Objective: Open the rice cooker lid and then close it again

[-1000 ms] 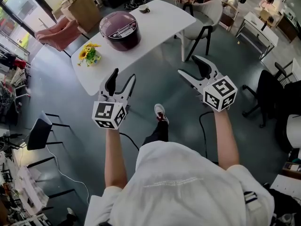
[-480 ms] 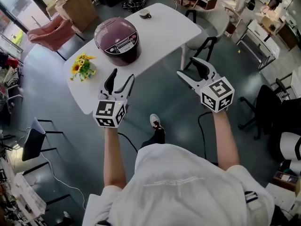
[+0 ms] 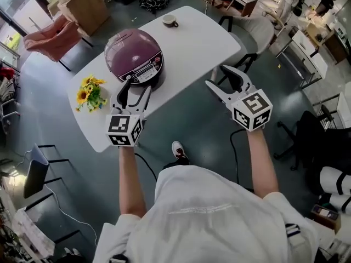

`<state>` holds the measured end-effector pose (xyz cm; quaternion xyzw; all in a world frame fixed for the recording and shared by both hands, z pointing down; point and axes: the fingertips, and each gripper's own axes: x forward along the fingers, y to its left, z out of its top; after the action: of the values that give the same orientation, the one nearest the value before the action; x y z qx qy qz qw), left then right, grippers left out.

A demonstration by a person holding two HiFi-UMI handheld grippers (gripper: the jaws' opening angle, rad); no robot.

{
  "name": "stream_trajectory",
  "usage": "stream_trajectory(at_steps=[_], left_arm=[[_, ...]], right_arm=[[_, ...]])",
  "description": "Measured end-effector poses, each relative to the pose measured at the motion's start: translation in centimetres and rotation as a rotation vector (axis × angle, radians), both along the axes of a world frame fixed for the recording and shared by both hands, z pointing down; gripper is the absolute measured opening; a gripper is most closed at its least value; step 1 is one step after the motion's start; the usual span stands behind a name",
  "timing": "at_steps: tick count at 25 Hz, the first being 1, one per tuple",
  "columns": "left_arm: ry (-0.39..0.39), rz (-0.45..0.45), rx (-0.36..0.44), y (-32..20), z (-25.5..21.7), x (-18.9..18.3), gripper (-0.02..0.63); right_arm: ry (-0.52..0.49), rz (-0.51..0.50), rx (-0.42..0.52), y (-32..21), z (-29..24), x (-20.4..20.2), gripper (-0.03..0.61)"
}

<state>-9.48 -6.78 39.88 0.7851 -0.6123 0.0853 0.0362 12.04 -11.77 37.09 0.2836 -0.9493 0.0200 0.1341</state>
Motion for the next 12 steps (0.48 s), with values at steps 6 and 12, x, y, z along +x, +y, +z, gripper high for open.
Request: stream_trajectory(at_steps=[6,12], left_arm=[[0.011,-0.040,-0.026,-4.0,0.9,-3.0,0.281],[-0.002,-0.086,-0.054,-6.0,1.2,-4.7,0.281]], right_arm=[[0.027,-0.025,0.003,-4.4,0.7,-2.8,0.268],[0.035,-0.071,-0.003,-6.8,1.7,-5.3,0.272]])
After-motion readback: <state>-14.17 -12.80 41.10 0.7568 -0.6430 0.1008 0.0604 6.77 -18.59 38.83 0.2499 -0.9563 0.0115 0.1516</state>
